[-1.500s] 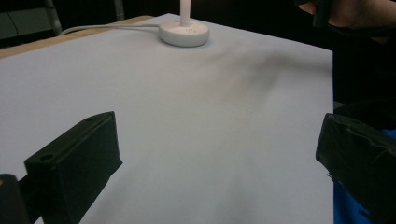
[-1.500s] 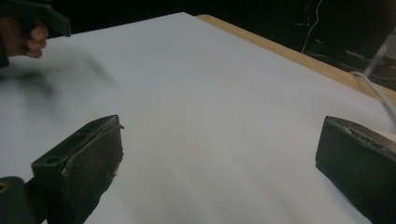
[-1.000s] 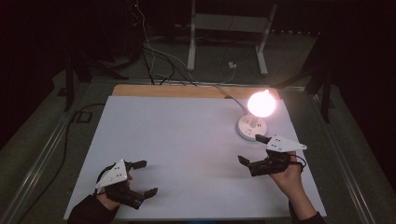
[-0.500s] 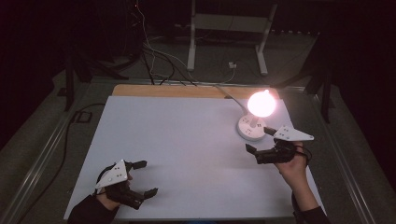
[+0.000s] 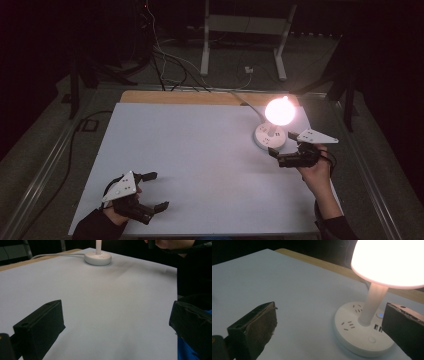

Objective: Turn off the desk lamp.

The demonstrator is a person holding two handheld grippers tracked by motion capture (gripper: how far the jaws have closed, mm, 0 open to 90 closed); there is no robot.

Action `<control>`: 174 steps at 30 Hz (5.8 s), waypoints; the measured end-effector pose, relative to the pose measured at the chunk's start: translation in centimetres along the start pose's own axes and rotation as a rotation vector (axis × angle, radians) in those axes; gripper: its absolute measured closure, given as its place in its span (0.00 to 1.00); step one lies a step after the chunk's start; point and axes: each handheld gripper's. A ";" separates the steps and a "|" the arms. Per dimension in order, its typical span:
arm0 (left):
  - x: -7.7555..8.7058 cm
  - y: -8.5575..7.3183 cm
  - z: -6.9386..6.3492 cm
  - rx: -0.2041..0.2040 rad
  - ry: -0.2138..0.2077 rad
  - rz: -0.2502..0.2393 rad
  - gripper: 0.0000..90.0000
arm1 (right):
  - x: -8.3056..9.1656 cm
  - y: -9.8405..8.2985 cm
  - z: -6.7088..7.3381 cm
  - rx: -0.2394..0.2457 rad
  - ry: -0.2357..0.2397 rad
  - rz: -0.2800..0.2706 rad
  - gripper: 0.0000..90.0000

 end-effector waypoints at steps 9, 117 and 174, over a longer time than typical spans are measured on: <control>0.0 0.0 0.0 0.002 0.000 -0.003 0.00 | -0.6 -0.6 -2.0 -0.029 -0.033 0.023 0.00; -0.1 0.0 0.0 0.008 -0.002 -0.001 0.00 | -2.8 -1.7 -5.2 -0.181 -0.287 0.046 1.00; -0.2 0.1 -0.3 -0.004 -0.010 0.014 0.00 | -6.1 -3.8 -4.9 -0.168 -0.299 0.142 1.00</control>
Point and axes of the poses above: each handheld gripper's, and its own axes: x roughly backward along the jaws, y roughly out of its top, z roughly to its left, and after that the axes turned 5 degrees about -x, right-handed
